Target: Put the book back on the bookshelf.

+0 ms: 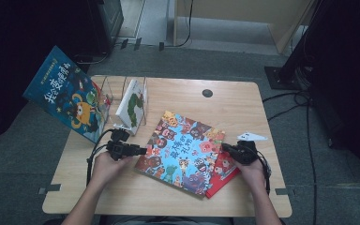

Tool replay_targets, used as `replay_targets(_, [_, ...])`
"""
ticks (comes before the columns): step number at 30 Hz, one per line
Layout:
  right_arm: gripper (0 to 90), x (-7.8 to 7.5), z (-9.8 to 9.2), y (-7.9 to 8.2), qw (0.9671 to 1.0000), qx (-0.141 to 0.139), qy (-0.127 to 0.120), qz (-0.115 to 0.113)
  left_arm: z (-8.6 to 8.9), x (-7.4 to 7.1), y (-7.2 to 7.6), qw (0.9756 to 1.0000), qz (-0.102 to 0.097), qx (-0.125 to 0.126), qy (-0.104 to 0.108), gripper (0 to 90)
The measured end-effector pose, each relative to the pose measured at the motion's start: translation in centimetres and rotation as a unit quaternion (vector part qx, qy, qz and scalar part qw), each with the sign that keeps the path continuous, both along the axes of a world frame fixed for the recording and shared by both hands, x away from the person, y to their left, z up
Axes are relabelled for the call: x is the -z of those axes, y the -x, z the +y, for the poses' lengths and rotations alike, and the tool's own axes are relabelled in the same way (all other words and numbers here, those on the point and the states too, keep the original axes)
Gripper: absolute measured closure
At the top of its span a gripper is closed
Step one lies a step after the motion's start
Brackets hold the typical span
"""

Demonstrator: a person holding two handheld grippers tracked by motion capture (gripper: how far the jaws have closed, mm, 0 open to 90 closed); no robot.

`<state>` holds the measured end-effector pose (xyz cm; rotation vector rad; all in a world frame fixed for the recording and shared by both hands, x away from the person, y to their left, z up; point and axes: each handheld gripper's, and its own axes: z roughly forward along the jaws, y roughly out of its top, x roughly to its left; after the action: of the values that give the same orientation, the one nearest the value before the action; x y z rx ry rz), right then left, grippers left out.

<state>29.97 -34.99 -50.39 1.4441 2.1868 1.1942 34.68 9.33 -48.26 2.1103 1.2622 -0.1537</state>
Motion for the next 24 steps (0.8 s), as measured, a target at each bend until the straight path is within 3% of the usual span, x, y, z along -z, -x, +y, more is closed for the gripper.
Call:
replay_targets(7, [90.0, 0.0, 0.3, 1.3, 1.0, -0.003, 0.003, 0.0, -0.8, 0.3, -1.5, 0.9999, 0.0, 0.009, -0.012, 49.8])
replay_targets(15, [90.0, 0.3, 0.1, 2.2, 1.0, 0.0, 0.003, 0.007, -1.4, 0.5, -3.0, 0.9998, 0.01, 0.014, -0.006, 48.4])
replay_targets(24, [90.0, 0.6, 1.5, 2.1, 0.9998, -0.015, 0.011, 0.008, -2.4, 0.5, -3.0, 0.9996, 0.009, 0.026, -0.004, 48.3])
